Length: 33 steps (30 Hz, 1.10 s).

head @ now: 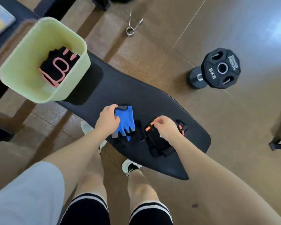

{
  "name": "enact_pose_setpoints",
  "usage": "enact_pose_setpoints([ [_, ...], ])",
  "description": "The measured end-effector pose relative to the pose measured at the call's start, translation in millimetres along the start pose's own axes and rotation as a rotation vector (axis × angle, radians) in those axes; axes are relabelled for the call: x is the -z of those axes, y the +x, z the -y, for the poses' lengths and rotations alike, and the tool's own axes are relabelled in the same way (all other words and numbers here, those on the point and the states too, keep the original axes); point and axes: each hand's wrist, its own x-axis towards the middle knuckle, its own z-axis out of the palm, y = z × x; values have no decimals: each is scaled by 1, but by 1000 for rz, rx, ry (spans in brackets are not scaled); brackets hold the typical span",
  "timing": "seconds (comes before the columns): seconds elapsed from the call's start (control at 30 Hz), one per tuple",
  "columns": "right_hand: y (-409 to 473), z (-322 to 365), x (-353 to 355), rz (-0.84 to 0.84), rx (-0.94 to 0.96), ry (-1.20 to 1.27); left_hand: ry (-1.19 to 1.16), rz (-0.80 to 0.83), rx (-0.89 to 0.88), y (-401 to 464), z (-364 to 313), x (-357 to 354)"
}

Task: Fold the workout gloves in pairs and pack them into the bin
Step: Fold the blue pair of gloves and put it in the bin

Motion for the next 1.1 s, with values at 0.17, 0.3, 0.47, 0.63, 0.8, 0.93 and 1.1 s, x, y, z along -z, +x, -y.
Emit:
enact_pose_setpoints([
  [0.17,13,-50,-42,55,146,-111,-176,-113,278,15,13,-36],
  [0.3,13,-74,-47,48,140,-63,-227,-153,366,28,10,-54],
  [0.47,7,-87,-50,-42,77,94,-326,-208,163,31,-6,-41],
  [0.63,-1,-84,-46,-132,62,209,-601,74,-78,-8,-28,-2],
  [0.8,9,-101,-44,-356,36,-121,-532,200,-46,-15,-17,7],
  [0.93,22,-114,-44,-372,1,-238,-401,227,-28,-6,-14,-13],
  [1.1,30,-79,-73,-243,389,-224,-339,210,8,-1,8,-28],
])
